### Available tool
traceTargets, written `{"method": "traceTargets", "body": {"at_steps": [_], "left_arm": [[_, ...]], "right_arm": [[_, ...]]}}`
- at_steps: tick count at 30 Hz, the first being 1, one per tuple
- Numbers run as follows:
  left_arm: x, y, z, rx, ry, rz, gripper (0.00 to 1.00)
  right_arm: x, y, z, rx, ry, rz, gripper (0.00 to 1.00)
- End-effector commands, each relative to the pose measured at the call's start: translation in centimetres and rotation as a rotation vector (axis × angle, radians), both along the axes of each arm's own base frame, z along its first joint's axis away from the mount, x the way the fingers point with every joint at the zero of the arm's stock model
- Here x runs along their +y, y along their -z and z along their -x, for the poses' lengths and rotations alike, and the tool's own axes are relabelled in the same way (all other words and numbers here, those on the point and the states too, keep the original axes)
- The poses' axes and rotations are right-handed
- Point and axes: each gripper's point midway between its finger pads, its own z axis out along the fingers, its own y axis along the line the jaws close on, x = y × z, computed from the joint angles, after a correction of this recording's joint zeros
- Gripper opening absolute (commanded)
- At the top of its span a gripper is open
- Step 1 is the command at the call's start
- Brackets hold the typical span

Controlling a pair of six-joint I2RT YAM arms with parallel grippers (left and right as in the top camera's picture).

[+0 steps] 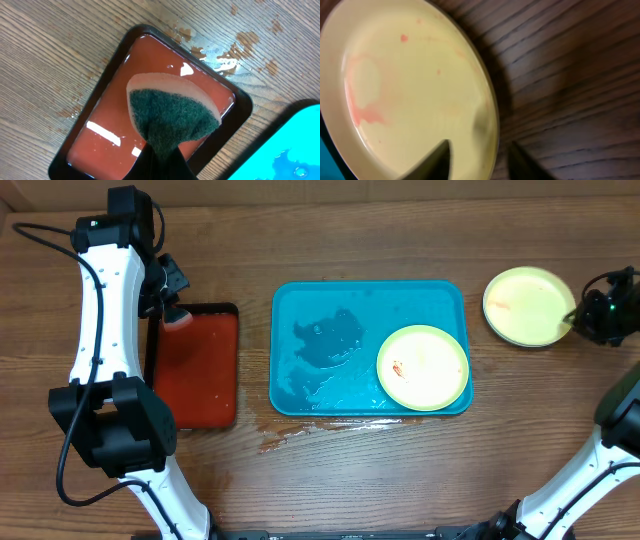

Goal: Clean dirty plates on tray and stack at the side
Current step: 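Stack the yellow plate onto the white plate at the right side, then move the right gripper to the second yellow plate and grip its rim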

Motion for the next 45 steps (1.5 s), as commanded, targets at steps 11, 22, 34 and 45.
{"method": "traceTargets", "body": {"at_steps": [11, 22, 34, 45], "left_arm": [[-0.6, -0.1, -0.1, -0.012, 0.009, 0.030, 0.04], [-0.9, 0.0, -0.1, -0.010, 0.012, 0.044, 0.04], [-0.8, 0.0, -0.1, -0.011, 0.012, 0.044, 0.04], [-0.9, 0.0, 0.0, -0.007, 0.012, 0.044, 0.04]], "right_arm": [[10.5, -10.2, -2.1, -0.179, -0.378, -0.022, 0.55], [26.7, -8.1, 0.2, -0.169, -1.129, 0.104, 0.67], [26.6, -1.3, 2.4, 0.050, -1.202, 0.202, 0.68], [26.4, 1.9, 1.8, 0.003, -1.193, 0.242, 0.70]]}}
